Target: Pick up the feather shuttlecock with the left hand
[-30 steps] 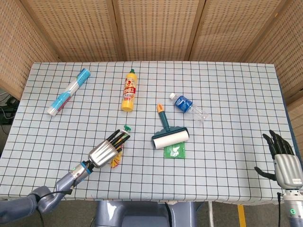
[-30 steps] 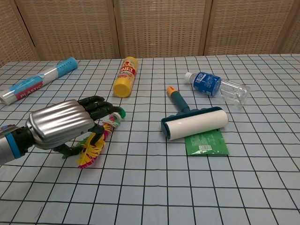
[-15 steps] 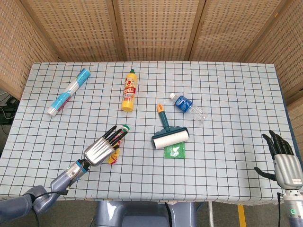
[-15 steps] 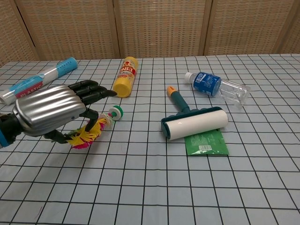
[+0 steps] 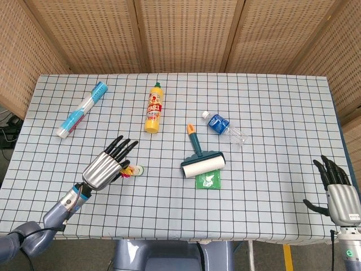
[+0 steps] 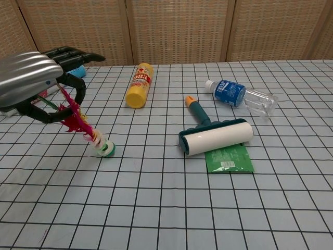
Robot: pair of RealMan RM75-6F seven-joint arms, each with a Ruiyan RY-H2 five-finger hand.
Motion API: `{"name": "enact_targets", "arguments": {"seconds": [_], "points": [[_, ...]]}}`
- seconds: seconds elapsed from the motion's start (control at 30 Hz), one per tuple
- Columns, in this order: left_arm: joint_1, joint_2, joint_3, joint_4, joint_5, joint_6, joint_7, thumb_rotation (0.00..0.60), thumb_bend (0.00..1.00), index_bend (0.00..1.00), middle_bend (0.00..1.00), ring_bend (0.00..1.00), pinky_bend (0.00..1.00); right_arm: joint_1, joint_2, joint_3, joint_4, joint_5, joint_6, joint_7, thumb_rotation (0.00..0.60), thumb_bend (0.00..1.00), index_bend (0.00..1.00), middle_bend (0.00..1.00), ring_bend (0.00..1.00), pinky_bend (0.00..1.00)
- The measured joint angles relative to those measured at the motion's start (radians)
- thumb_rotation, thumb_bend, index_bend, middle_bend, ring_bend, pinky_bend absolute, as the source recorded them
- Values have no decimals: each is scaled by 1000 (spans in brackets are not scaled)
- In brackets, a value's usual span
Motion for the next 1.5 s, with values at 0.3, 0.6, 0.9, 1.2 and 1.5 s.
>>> {"name": "enact_targets", "arguments": {"seconds": [0.3, 0.6, 0.9, 1.2, 1.5], "points": [[25, 36, 9, -16, -23, 0, -24, 600, 425, 686, 25, 0, 0, 1, -3, -1, -1, -2, -1, -9, 600, 97, 105, 0, 0, 157], [47, 93, 17, -45, -25, 17, -24, 600, 421, 684, 24, 0, 0, 2, -5, -5, -2, -5, -3, -15, 600, 97, 105, 0, 0, 157], [44, 133, 10, -91, -57, -30, -11, 600, 234, 575, 3, 0, 0, 1, -6, -6, -6, -14, 3, -17, 600, 95, 105, 0, 0, 157], [20, 114, -39, -117, -135, -86, 117, 600, 161, 213, 0, 0, 0, 2, -7, -5, 4, -12, 3, -5, 600, 95, 104, 0, 0, 157], [53, 150, -64, -221, -130, 7, 142, 600, 163, 138, 0, 0, 0, 2, -5, -7, 4, -16, 4, -7, 600, 94, 104, 0, 0, 157]]}}
